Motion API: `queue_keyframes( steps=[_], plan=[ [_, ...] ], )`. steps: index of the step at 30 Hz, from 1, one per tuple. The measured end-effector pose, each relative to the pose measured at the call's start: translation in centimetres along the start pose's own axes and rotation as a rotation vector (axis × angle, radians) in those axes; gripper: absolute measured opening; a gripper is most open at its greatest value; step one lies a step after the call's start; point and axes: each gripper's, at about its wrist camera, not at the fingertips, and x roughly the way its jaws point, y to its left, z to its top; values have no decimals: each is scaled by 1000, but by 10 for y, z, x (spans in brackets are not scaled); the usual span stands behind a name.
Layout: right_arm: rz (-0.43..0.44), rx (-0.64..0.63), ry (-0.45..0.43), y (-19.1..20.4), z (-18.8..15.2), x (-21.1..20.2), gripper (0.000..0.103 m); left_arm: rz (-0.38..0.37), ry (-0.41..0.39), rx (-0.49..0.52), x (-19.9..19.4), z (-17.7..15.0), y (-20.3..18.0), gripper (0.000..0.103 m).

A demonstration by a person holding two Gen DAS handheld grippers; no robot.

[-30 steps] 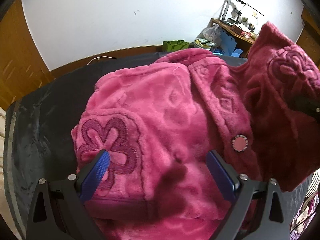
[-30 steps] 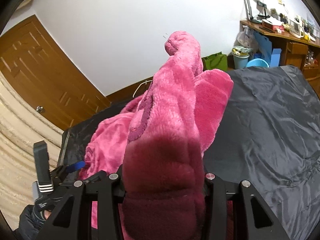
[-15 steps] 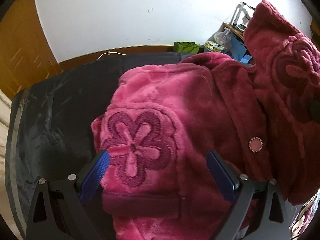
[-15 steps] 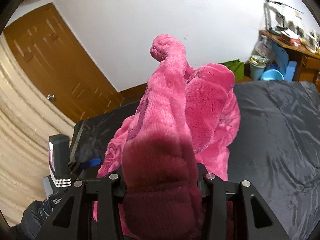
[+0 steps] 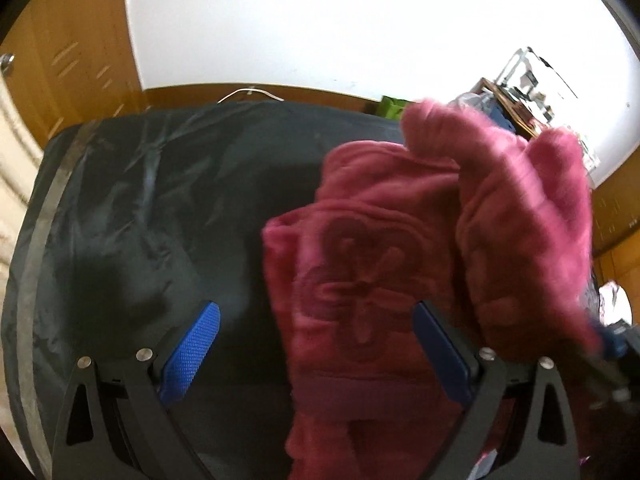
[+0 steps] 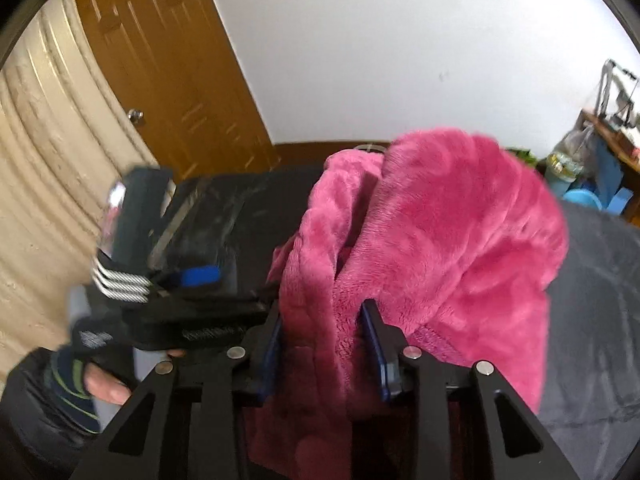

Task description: Fold clothes

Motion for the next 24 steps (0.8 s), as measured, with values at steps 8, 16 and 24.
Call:
queue_keyframes(
  steps=[8, 16, 24],
  plan=[
    [-18, -21, -49, 6, -20, 26, 41, -161, -14, -48, -21, 7, 4, 98],
    [50, -19, -121, 6, -34, 20, 57, -301, 12, -25, -13, 34, -48, 98],
    [89, -44, -135, 9, -38, 20, 69, -349, 74, 94, -3, 57, -101, 99]
  ],
)
